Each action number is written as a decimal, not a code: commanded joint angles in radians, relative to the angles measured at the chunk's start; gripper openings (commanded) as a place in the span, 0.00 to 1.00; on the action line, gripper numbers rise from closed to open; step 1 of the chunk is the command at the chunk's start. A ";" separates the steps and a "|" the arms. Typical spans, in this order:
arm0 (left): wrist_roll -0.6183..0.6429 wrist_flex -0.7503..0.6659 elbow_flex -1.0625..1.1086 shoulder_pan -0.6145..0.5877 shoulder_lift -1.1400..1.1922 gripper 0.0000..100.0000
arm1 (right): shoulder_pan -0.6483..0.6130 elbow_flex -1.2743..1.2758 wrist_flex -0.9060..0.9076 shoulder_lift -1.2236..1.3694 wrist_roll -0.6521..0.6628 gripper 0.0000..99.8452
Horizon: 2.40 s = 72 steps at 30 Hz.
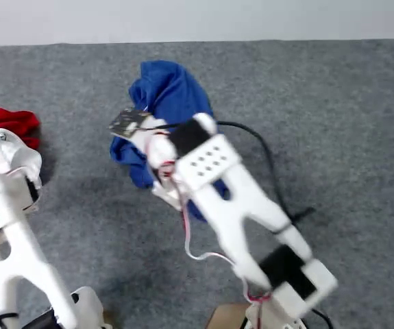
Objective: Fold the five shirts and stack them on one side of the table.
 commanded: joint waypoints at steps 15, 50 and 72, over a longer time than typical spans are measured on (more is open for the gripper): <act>0.002 0.141 -0.068 0.381 -0.023 0.06 | 0.691 0.560 0.041 -0.780 0.440 0.01; -0.078 -0.178 0.163 1.080 0.107 0.18 | 1.340 0.566 -0.124 -0.789 0.508 0.01; -0.103 -0.009 -0.019 1.206 0.462 0.21 | 1.339 0.566 -0.122 -0.789 0.506 0.01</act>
